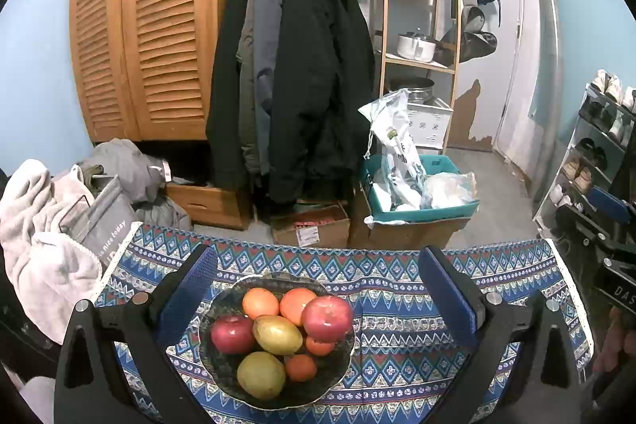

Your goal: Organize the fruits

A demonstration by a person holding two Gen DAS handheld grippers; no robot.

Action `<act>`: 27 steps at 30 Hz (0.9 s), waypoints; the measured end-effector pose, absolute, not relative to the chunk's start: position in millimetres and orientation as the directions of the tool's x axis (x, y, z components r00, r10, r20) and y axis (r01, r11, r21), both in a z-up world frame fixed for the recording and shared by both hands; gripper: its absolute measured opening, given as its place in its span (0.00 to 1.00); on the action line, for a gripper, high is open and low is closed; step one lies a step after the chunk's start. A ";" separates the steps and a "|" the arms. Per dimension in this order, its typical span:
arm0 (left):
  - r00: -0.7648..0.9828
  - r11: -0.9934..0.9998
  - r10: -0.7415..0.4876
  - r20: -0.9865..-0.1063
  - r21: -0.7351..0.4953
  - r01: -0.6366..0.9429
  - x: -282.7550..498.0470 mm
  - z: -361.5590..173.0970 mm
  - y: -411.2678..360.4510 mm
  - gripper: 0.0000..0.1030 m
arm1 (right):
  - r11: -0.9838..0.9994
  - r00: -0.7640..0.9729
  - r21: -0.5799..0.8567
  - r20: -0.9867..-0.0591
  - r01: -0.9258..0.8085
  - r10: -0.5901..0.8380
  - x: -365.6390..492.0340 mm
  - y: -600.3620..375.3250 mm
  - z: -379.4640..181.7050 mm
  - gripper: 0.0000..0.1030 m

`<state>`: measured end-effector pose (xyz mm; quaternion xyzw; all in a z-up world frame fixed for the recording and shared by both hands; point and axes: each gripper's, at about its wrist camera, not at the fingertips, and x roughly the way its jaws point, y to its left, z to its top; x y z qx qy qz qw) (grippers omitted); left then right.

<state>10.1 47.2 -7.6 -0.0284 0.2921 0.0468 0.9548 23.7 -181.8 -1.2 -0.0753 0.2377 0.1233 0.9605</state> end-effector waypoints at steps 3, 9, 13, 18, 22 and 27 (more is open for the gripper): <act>0.821 0.994 0.070 -0.567 -0.033 -0.108 10.1 -8.2 45.2 0.99 | 0.959 0.857 -0.084 -0.475 -0.272 0.201 22.7 -181.7 -1.4 0.79; 0.818 0.993 0.082 -0.570 -0.023 -0.116 10.2 -8.3 43.3 0.99 | 0.959 0.856 -0.087 -0.476 -0.271 0.199 24.0 -182.0 -1.6 0.79; 0.815 0.992 0.085 -0.573 -0.029 -0.123 11.1 -8.2 44.4 0.99 | 0.959 0.856 -0.087 -0.477 -0.271 0.199 24.2 -182.4 -1.8 0.79; 0.815 0.991 0.090 -0.572 -0.026 -0.128 10.1 -8.1 44.4 0.99 | 0.959 0.856 -0.087 -0.478 -0.268 0.196 24.0 -184.4 -2.8 0.79; 0.811 0.990 0.104 -0.576 -0.018 -0.140 10.6 -8.3 44.8 0.99 | 0.959 0.857 -0.093 -0.478 -0.268 0.193 23.5 -184.6 -3.5 0.79; 0.809 0.990 0.107 -0.578 -0.015 -0.142 10.4 -8.6 44.8 0.99 | 0.959 0.857 -0.097 -0.478 -0.266 0.190 22.9 -185.2 -4.2 0.79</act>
